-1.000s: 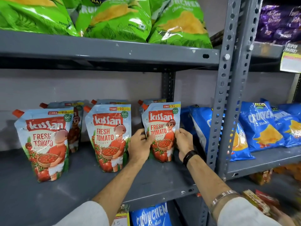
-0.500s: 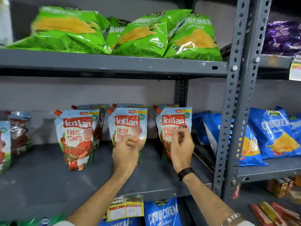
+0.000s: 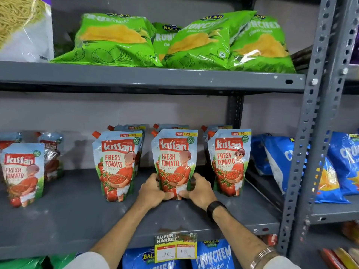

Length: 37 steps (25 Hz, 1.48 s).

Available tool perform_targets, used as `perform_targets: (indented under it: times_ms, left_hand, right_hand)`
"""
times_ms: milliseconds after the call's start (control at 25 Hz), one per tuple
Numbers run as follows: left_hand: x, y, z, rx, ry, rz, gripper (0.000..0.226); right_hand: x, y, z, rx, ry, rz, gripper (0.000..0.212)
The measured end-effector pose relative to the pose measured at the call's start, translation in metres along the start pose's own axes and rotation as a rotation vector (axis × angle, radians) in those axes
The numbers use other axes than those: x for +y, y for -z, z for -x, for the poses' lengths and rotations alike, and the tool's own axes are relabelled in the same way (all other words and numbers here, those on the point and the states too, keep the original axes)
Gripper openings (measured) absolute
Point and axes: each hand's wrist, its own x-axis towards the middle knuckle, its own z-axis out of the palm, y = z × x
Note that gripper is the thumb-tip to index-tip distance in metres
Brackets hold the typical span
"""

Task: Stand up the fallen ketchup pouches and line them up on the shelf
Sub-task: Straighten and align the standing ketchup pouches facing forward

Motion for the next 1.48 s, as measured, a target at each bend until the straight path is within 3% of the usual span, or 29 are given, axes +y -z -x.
perform_targets:
  times_ms: [400, 520, 600, 680, 880, 960, 1040, 1080, 1200, 1320, 1480]
  left_hand:
    - [0.001, 0.004, 0.005, -0.024, -0.077, -0.03, 0.077]
    - [-0.011, 0.018, 0.013, 0.002, -0.107, -0.016, 0.069]
    - [-0.021, 0.034, 0.024, 0.079, -0.146, -0.005, 0.044]
    - [-0.033, 0.055, 0.035, 0.236, -0.189, -0.012, 0.019]
    - [-0.066, 0.128, 0.035, 0.583, -0.15, 0.005, 0.04]
    - [-0.075, 0.152, 0.024, 0.496, -0.056, 0.066, 0.059]
    - [-0.083, 0.168, 0.013, 0.252, 0.006, 0.114, 0.088]
    - [-0.084, 0.171, 0.009, 0.144, 0.008, 0.117, 0.092]
    - [-0.083, 0.169, 0.001, 0.007, -0.047, 0.119, 0.08]
    - [-0.081, 0.164, -0.003, 0.036, -0.072, 0.131, 0.071]
    - [-0.085, 0.161, -0.009, 0.021, -0.091, 0.089, 0.064]
  right_hand:
    - [0.004, 0.003, -0.004, -0.008, 0.001, 0.036, 0.043]
    - [0.002, 0.003, 0.007, 0.073, -0.009, -0.053, 0.055]
    - [-0.003, 0.001, 0.021, 0.238, 0.023, -0.129, 0.049]
    - [-0.016, -0.006, 0.032, 0.291, 0.086, -0.15, 0.035]
    - [-0.064, -0.066, 0.032, -0.05, 0.095, -0.188, 0.036]
    - [-0.082, -0.095, 0.023, -0.159, 0.065, -0.151, 0.06]
    - [-0.096, -0.118, 0.011, -0.195, 0.034, -0.126, 0.084]
    - [-0.102, -0.126, 0.006, -0.204, 0.019, -0.131, 0.09]
    - [-0.108, -0.141, -0.005, -0.217, -0.021, -0.226, 0.081]
    - [-0.109, -0.15, -0.008, -0.161, -0.037, -0.298, 0.065]
    - [-0.107, -0.152, -0.008, -0.068, -0.054, -0.322, 0.061]
